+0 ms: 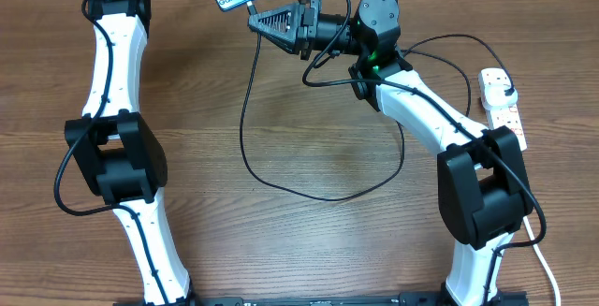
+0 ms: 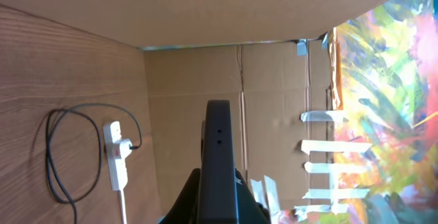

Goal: Plug charger to phone and switch on socket

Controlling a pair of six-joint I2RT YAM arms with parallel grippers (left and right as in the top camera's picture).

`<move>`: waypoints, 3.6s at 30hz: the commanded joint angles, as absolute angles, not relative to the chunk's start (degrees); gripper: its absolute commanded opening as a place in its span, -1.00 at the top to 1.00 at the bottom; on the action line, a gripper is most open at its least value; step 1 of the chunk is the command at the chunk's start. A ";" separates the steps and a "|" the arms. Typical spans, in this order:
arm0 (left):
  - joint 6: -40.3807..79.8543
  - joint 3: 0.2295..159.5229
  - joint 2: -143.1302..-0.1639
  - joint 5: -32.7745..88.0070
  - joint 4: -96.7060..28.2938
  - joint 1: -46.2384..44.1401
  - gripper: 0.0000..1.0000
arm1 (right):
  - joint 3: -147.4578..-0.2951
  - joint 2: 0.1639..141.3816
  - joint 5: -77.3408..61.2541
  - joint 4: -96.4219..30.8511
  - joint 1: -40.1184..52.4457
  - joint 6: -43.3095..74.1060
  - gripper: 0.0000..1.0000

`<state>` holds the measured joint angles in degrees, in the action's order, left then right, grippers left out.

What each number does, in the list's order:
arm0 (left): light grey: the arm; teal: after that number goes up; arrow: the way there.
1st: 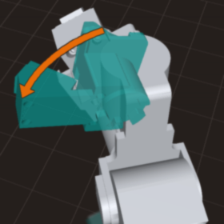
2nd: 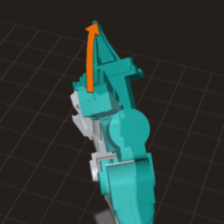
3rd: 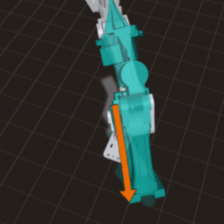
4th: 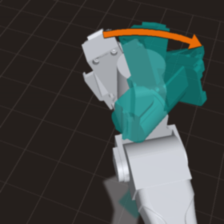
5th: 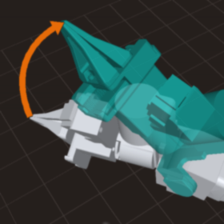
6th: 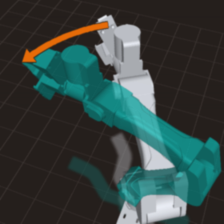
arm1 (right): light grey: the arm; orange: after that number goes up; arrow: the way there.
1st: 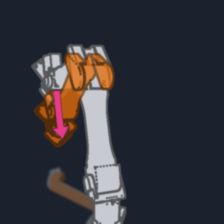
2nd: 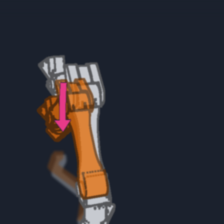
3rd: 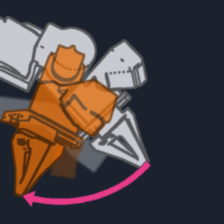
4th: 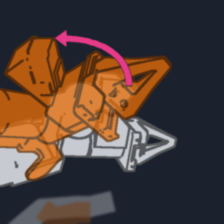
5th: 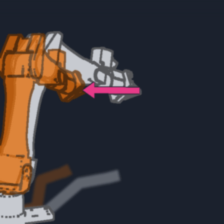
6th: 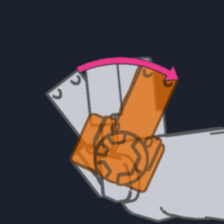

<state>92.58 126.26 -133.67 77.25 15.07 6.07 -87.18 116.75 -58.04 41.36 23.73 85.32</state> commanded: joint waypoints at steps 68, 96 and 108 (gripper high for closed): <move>87.50 127.39 -133.38 80.44 15.75 4.10 0.92 | -87.94 116.66 -55.02 39.57 24.03 86.50 0.92; 88.92 127.39 -133.38 90.52 16.86 4.89 0.92 | -87.88 116.66 -57.06 33.30 23.51 78.91 0.92; 88.73 127.39 -133.38 90.54 21.96 3.99 0.92 | -87.88 116.66 -57.74 33.28 23.18 79.00 0.92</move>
